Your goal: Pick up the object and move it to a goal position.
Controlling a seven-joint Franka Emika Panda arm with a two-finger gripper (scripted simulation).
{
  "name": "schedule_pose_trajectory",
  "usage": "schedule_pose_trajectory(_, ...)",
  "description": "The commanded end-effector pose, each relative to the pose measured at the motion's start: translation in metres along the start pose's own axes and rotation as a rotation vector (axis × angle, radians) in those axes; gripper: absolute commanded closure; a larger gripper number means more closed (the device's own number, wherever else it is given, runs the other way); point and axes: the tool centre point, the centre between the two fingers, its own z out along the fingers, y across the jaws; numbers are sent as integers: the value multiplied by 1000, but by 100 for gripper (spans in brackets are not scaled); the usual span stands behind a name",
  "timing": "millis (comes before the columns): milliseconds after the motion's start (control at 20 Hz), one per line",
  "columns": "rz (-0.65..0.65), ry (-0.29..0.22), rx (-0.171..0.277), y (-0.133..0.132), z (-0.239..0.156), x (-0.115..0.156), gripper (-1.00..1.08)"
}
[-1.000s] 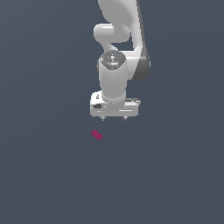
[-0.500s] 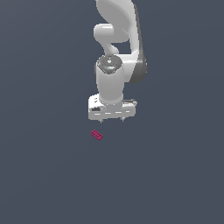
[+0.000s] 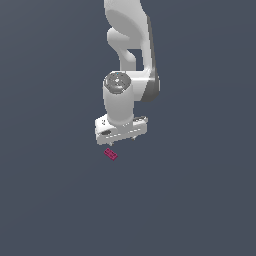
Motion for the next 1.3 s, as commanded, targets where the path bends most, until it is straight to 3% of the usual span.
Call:
schedule_pose_trajectory(0,-61,1,-3,7,8,-1,-92)
schedule_pose_trajectory(800,-439,4,-17,46,54,-13,-92)
schedule_pose_trajectory(1250,-568,7,-19,58,69,-19,-92)
